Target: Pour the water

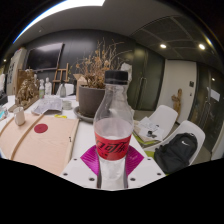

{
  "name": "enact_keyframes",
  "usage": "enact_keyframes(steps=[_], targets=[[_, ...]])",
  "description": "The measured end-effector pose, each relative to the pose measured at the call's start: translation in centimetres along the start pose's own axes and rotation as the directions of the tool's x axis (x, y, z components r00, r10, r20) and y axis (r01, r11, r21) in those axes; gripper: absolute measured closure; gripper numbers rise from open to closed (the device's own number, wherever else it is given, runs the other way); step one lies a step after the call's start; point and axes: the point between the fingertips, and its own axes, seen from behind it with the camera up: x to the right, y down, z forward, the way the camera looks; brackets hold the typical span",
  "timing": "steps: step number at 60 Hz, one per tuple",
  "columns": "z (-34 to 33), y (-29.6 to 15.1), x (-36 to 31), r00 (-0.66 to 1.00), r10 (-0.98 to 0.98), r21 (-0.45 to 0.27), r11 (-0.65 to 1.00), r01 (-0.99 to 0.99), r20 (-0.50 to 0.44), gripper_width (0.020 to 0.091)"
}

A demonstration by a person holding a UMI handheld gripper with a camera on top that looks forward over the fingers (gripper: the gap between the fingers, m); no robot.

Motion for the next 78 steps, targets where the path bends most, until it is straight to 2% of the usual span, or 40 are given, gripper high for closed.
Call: enact_keyframes(steps=[11,24,31,39,50,62,69,78], targets=[[0.2,-8.0,-1.4,0.986,-0.128,0.049,0.990,0.133,-0.107,0.0814],[0.1,-19.2,-7.6,0.858,-0.424,0.068,0.885,0.460,-0.288,0.0815],[1.0,-24.3,-14.1,0.676,-0.642,0.041,0.713,0.700,-0.362,0.0815],[2.8,-28.4,-22.9,0.361,-0.833,0.009,0.394,0.919,-0.420,0.0816],[6.5,-29.1,-34.2,-0.040,-0.896,-0.038,-0.025,0.999,-0.443,0.0818],[9.9,-26.4,-42.4,-0.438,-0.781,-0.116,-0.435,0.893,-0.446,0.0817],[10.6,-24.9,-44.8,-0.516,-0.736,-0.108,-0.527,0.843,-0.439,0.0818],[10.9,-24.7,-44.1,-0.454,-0.797,-0.095,-0.456,0.885,-0.399,0.0818]])
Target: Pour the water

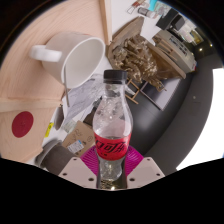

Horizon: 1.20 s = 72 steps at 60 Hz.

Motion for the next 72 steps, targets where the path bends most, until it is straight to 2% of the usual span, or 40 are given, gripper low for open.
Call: enact_keyframes(steps=[6,12,18,25,33,39,43,51,58,60,62,72], targets=[[-0.5,1.8,0.3,0.978,0.201,-0.029,0.979,-0.199,0.051,0.0819],[-1.8,4.6,-0.6,0.832,0.543,-0.142,0.838,-0.527,0.116,0.0818],[-2.9,5.9,-1.4,0.528,0.836,-0.236,0.549,-0.802,0.149,0.0815],[-4.0,6.2,-2.3,0.132,0.983,-0.307,0.166,-0.937,0.128,0.0815],[-3.7,4.9,-6.3,-0.293,0.946,-0.391,-0.218,-0.894,0.141,0.0816],[-3.2,3.4,-9.1,-0.422,0.895,-0.376,-0.345,-0.860,0.144,0.0809],[-3.2,2.0,-11.3,-0.490,0.859,-0.391,-0.405,-0.827,0.147,0.0810],[-3.4,-0.3,-14.8,-0.582,0.799,-0.425,-0.479,-0.768,0.150,0.0810],[-4.0,-1.6,-17.0,-0.591,0.791,-0.441,-0.479,-0.759,0.158,0.0806],[-4.1,-1.5,-16.7,-0.587,0.793,-0.413,-0.485,-0.771,0.164,0.0805],[-4.3,-1.3,-16.9,-0.577,0.799,-0.416,-0.473,-0.777,0.170,0.0799],[-4.7,-1.4,-16.7,-0.571,0.803,-0.411,-0.468,-0.782,0.172,0.0634]])
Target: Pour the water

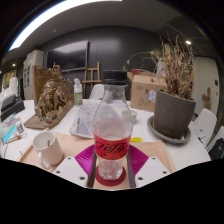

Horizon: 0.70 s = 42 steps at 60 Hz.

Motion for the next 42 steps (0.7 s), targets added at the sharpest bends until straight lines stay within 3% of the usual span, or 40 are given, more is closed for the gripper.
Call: enact_keyframes(steps=[2,4,8,18,42], targets=[[-0.2,0.1,0.0,1.000,0.011,-0.013,1.000,-0.011,0.000,0.0596],[-0.4,0.3,-0.1,1.000,0.027,-0.033,0.999,-0.027,0.001,0.0515],[-1.4,0.4,-0.4,0.999,0.049,-0.065,0.997,-0.048,0.006,0.0235],[-7.7,-1.0,-1.2,0.997,0.014,-0.126,0.992,-0.024,-0.074,0.0249],[-29.4,-2.3,-13.0,0.990,0.004,-0.212,0.977,-0.035,-0.143,0.0245]])
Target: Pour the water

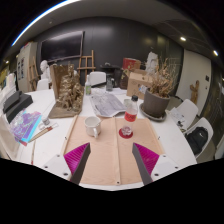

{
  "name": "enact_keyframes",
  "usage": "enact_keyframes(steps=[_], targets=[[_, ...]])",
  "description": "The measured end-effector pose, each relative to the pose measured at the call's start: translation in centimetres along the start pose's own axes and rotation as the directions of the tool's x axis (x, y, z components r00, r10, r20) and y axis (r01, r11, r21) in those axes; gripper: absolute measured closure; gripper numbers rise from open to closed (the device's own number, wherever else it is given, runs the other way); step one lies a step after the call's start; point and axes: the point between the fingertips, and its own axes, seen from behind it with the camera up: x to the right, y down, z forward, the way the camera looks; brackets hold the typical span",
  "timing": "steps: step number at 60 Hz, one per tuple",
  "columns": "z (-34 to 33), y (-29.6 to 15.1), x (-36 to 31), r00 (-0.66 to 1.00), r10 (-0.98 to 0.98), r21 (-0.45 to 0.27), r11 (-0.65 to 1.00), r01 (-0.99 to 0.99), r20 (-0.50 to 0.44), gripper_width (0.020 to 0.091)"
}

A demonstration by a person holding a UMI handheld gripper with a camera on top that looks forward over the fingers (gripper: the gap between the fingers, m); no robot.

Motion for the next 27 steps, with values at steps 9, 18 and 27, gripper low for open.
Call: enact_keyframes(steps=[9,18,27], targets=[[-3.6,1.2,-2.4,1.000,-0.004,-0.001,1.000,0.004,-0.006,0.0246],[-4.7,2.3,-4.3,1.000,0.003,-0.020,1.000,-0.003,0.010,0.0248],[-5.4,2.0,-4.3,1.000,-0.013,-0.011,1.000,0.013,-0.020,0.0250]])
